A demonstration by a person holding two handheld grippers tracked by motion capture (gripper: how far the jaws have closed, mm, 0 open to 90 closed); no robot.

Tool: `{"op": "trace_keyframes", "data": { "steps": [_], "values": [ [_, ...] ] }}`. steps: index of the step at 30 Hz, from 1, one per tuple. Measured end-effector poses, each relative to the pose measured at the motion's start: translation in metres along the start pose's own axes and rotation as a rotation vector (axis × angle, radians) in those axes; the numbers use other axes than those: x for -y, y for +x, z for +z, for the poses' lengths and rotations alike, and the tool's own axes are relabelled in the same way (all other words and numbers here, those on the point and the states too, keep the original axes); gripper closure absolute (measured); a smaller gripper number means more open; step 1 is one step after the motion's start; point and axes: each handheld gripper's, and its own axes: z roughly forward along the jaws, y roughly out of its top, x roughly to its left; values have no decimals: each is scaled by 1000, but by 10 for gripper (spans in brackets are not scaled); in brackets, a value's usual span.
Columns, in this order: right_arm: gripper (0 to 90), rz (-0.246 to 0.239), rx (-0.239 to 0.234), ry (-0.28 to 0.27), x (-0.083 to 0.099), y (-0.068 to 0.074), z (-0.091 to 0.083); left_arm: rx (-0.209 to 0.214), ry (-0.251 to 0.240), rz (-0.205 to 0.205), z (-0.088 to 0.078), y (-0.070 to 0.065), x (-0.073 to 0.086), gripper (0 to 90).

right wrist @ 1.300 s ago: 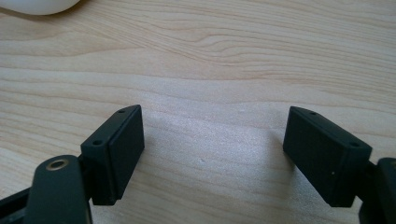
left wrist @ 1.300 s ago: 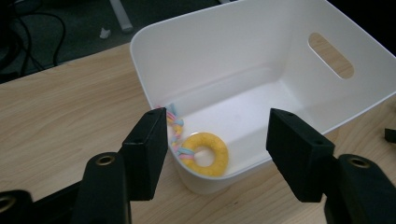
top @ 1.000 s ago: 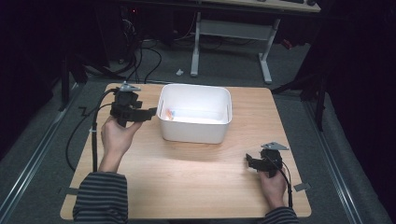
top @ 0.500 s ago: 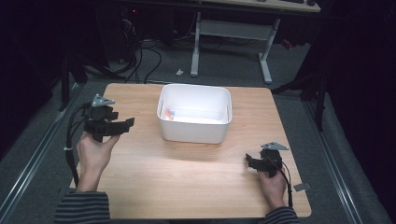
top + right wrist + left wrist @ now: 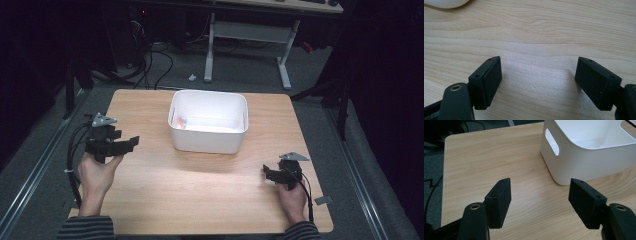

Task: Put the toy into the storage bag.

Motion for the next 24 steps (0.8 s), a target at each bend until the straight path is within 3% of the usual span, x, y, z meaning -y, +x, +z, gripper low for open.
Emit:
{"op": "trace_keyframes", "data": {
  "steps": [1, 8, 10, 12, 20, 24],
  "values": [
    [217, 2, 1, 1, 0, 0, 0, 23, -20, -19, 3, 2, 7, 350],
    [216, 5, 6, -2, 0, 1, 0, 30, -4, 8, 30, 2, 31, 344],
    [216, 7, 9, 1, 0, 1, 0, 36, 4, 1, 35, 2, 38, 343],
    [217, 8, 9, -2, 0, 1, 0, 66, 14, -39, 47, 3, 51, 342],
    [217, 6, 7, 1, 0, 1, 0, 57, 33, -48, 60, -4, 70, 336],
    [217, 5, 6, 0, 0, 0, 0, -5, 8, 2, 66, -13, 80, 336]
  ]
}}
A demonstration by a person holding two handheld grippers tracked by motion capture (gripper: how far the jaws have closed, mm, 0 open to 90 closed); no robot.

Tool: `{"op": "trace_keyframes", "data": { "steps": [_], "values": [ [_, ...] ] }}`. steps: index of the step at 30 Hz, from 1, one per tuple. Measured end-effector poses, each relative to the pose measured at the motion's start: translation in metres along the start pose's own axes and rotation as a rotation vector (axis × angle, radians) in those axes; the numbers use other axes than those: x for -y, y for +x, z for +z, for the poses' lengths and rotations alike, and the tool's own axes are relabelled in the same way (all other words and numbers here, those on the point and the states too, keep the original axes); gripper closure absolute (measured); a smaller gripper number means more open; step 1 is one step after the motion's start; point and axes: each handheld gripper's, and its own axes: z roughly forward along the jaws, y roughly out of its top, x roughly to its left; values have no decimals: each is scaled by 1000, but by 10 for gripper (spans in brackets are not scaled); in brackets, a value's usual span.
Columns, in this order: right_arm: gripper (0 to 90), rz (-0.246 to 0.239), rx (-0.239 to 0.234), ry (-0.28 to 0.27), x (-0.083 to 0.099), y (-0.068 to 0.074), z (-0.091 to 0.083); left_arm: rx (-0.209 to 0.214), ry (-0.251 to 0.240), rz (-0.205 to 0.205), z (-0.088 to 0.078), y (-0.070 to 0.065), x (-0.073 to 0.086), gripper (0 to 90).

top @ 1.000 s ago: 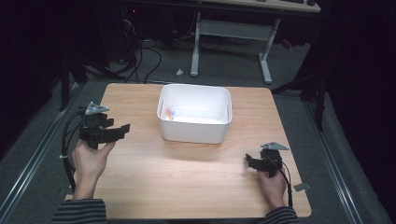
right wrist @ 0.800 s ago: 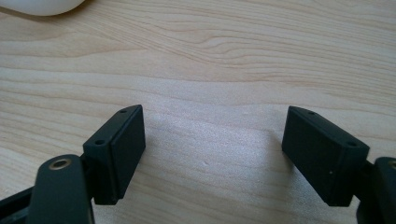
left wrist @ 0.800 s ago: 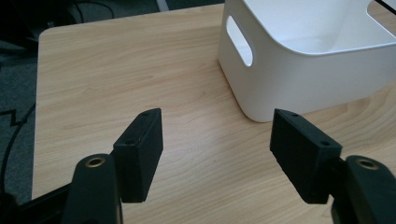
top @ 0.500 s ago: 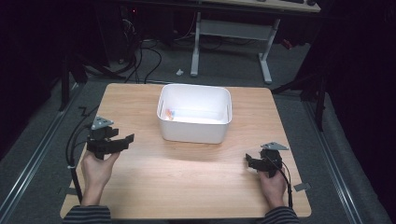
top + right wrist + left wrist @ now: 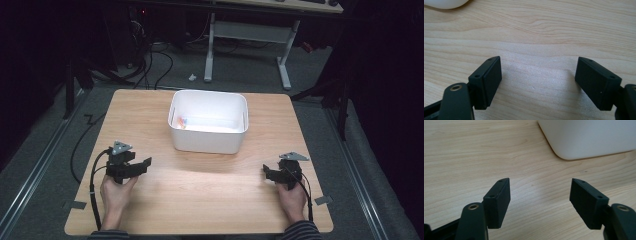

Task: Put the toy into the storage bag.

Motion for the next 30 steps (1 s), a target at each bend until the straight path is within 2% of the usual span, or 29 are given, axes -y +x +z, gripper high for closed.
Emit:
{"op": "trace_keyframes", "data": {
  "steps": [1, 5, 11, 14, 15, 17, 21, 30],
  "values": [
    [217, 0, 0, 0, 0, 0, 0, -22, -17, 20, 1, -1, 3, 342],
    [217, -2, -1, 0, 0, 0, 0, -48, -31, 20, 13, -1, 13, 345],
    [217, -2, 0, -1, 0, 0, 0, -37, 15, 14, 40, -7, 29, 346],
    [217, -1, 0, 0, 0, 0, 0, -49, 30, 20, 50, -11, 36, 367],
    [217, -1, 0, 0, 0, 0, 0, -69, 27, 29, 49, -12, 35, 367],
    [217, 1, 0, 1, 0, 0, 0, -66, 14, 29, 47, -13, 35, 365],
    [218, 0, 0, 1, 0, 0, 0, -86, 40, 32, 51, -14, 37, 330],
    [222, -3, -2, -2, 0, 1, 0, -75, 42, 38, 49, -18, 39, 288]
  ]
}}
